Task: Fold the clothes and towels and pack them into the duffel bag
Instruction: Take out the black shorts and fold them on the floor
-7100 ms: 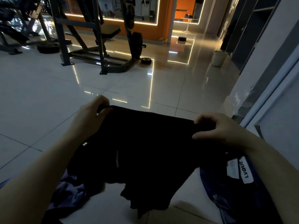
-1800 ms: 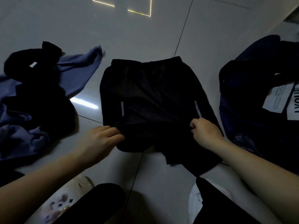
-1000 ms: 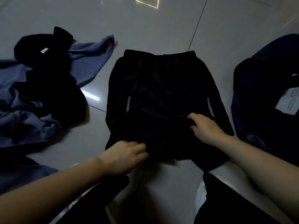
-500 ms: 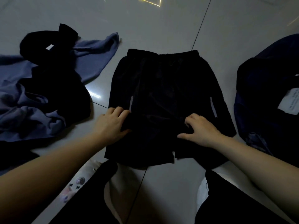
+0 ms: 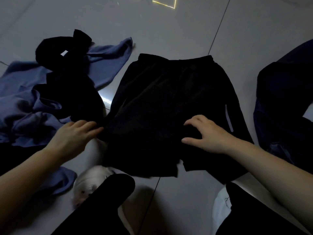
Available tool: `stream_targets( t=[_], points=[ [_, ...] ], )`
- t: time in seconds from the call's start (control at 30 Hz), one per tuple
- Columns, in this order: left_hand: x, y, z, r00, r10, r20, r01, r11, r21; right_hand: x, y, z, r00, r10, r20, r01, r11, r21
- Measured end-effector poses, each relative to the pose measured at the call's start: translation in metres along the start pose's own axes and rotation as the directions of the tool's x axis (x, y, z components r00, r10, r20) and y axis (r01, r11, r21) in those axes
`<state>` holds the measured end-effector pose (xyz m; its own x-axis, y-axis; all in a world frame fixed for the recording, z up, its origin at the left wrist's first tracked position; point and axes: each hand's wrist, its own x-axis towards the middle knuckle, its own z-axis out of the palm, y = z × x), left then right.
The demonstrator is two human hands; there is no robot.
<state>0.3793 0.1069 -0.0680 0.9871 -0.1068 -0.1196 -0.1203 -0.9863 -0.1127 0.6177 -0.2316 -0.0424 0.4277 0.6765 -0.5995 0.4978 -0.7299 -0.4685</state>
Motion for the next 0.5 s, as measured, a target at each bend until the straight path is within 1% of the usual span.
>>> stream_targets(
  t=[0.07,0.1,0.13,0.17,0.2,0.23,0.27,0.3,0.33,0.37,0.4,0.43,0.5],
  points=[
    [0.001,0.010,0.004,0.997,-0.070,0.025,0.071,0.997,-0.036,0.002,0.004,-0.001,0.994,0.063,-0.089,-0.069,0.995,-0.072],
    [0.007,0.019,0.002,0.994,-0.108,0.007,0.108,0.991,-0.080,0.003,0.010,-0.001,0.991,0.087,-0.101,-0.098,0.989,-0.109],
    [0.017,0.029,-0.002,0.992,-0.125,-0.023,0.121,0.985,-0.125,0.004,0.017,0.000,0.990,0.120,-0.079,-0.129,0.983,-0.131],
    [0.028,0.042,-0.004,0.992,-0.111,-0.064,0.098,0.979,-0.176,0.004,0.025,0.001,0.985,0.166,-0.037,-0.169,0.979,-0.117],
    [0.039,0.056,-0.008,0.994,-0.064,-0.090,0.042,0.973,-0.228,0.004,0.033,0.002,0.976,0.216,0.000,-0.215,0.973,-0.077],
    [0.050,0.073,-0.007,0.992,0.015,-0.123,-0.047,0.964,-0.261,0.003,0.041,0.004,0.966,0.257,0.027,-0.256,0.966,-0.031],
    [0.059,0.092,-0.006,0.981,0.117,-0.152,-0.155,0.952,-0.264,0.002,0.049,0.006,0.957,0.288,0.045,-0.288,0.958,-0.005],
    [0.068,0.110,-0.004,0.966,0.215,-0.144,-0.245,0.940,-0.237,0.001,0.056,0.008,0.950,0.306,0.055,-0.305,0.952,-0.022],
    [0.075,0.126,-0.003,0.955,0.294,-0.032,-0.294,0.930,-0.221,0.000,0.063,0.011,0.947,0.314,0.064,-0.309,0.948,-0.073],
    [0.080,0.139,0.004,0.940,0.324,0.109,-0.296,0.931,-0.216,-0.001,0.069,0.013,0.947,0.315,0.068,-0.303,0.942,-0.144],
    [0.083,0.146,0.007,0.917,0.308,0.254,-0.261,0.944,-0.203,-0.001,0.075,0.014,0.948,0.312,0.067,-0.292,0.931,-0.218],
    [0.086,0.146,0.013,0.916,0.279,0.287,-0.234,0.955,-0.181,0.000,0.081,0.013,0.951,0.304,0.060,-0.276,0.919,-0.282],
    [0.092,0.132,0.013,0.945,0.257,0.203,-0.230,0.962,-0.144,0.003,0.092,0.003,0.958,0.286,0.039,-0.254,0.900,-0.355]
  ],
)
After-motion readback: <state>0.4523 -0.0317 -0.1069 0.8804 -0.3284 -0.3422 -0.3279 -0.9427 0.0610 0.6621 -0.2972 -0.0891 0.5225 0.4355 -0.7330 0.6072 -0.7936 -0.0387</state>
